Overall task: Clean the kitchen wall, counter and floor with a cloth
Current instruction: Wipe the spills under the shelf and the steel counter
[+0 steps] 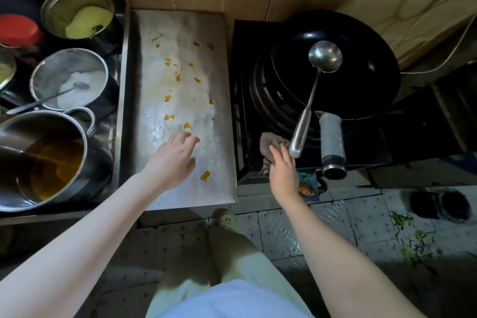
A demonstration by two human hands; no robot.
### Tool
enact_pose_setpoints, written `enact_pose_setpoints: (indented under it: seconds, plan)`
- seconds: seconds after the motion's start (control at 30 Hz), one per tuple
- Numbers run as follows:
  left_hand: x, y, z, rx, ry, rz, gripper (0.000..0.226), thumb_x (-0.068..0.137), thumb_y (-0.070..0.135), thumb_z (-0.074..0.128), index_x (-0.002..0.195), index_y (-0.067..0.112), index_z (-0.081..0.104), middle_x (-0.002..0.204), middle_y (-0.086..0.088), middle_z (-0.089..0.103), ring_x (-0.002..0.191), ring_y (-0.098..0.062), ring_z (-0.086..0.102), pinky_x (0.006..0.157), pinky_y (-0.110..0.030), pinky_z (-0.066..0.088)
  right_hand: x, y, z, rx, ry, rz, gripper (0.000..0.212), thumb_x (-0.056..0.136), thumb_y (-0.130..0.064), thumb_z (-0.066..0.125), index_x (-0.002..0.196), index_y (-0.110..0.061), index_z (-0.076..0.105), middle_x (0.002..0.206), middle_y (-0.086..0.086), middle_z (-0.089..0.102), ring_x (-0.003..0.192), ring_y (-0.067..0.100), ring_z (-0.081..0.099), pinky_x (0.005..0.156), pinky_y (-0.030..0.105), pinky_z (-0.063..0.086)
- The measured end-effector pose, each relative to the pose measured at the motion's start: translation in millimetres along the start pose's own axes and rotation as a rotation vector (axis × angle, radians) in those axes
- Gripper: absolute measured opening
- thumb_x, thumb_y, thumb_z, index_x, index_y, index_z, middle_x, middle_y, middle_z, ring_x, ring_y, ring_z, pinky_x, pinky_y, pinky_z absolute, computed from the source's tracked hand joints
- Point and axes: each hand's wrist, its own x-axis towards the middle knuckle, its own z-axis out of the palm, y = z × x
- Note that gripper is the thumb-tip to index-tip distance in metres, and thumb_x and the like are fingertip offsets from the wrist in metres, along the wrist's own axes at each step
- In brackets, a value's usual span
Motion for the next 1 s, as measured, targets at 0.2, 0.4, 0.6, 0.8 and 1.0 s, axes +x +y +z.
enact_pose_setpoints:
  seconds: [0.2,0.4,0.6,0.8,1.0]
  plan:
    - [-7,-3,3,-0.002,0.001,-0.026,0.044,0.095,0.02,0.046,0.138,0.014,0.037,0.145,-0.008,0.036,0.127,-0.027,0.041,0.094,-0.034,0.043,2,9,-7,0.099,0.072,0.153,0.05,0.092,-0.014,0.055,0.14,-0.016,0.042,0.144,0.004,0.039,0.132,0.027,0.034,0.093,0.043,0.051]
    - [-19,-11,5,-0.024,0.024,-0.049,0.044,0.095,0.021,0.049,0.137,0.015,0.038,0.146,-0.007,0.035,0.125,-0.024,0.044,0.092,-0.03,0.046,2,-26,0,0.095,0.052,0.152,0.051,0.094,-0.015,0.053,0.142,-0.022,0.04,0.149,0.008,0.031,0.134,0.026,0.03,0.105,0.037,0.037]
    - [-27,-18,11,-0.024,0.03,-0.082,0.044,0.095,0.024,0.05,0.137,0.016,0.039,0.145,-0.006,0.035,0.124,-0.024,0.045,0.091,-0.033,0.048,2,-31,-5,-0.05,-0.033,-0.016,0.051,0.091,-0.007,0.052,0.14,-0.02,0.043,0.15,0.004,0.033,0.132,0.027,0.034,0.1,0.039,0.041]
    - [-43,-25,19,-0.034,0.042,-0.108,0.044,0.095,0.022,0.05,0.137,0.014,0.04,0.145,-0.008,0.037,0.128,-0.025,0.042,0.096,-0.032,0.044,-8,-30,-9,0.247,-0.038,-0.034,0.044,0.087,-0.001,0.056,0.128,-0.015,0.057,0.143,0.004,0.045,0.128,0.024,0.042,0.104,0.042,0.042]
    - [-57,-30,26,-0.044,0.058,-0.141,0.046,0.094,0.021,0.051,0.138,0.014,0.04,0.144,-0.007,0.039,0.128,-0.024,0.042,0.099,-0.031,0.041,-39,-61,-6,0.382,-0.082,-0.173,0.046,0.084,0.005,0.055,0.126,-0.013,0.059,0.141,0.003,0.046,0.13,0.021,0.04,0.109,0.039,0.038]
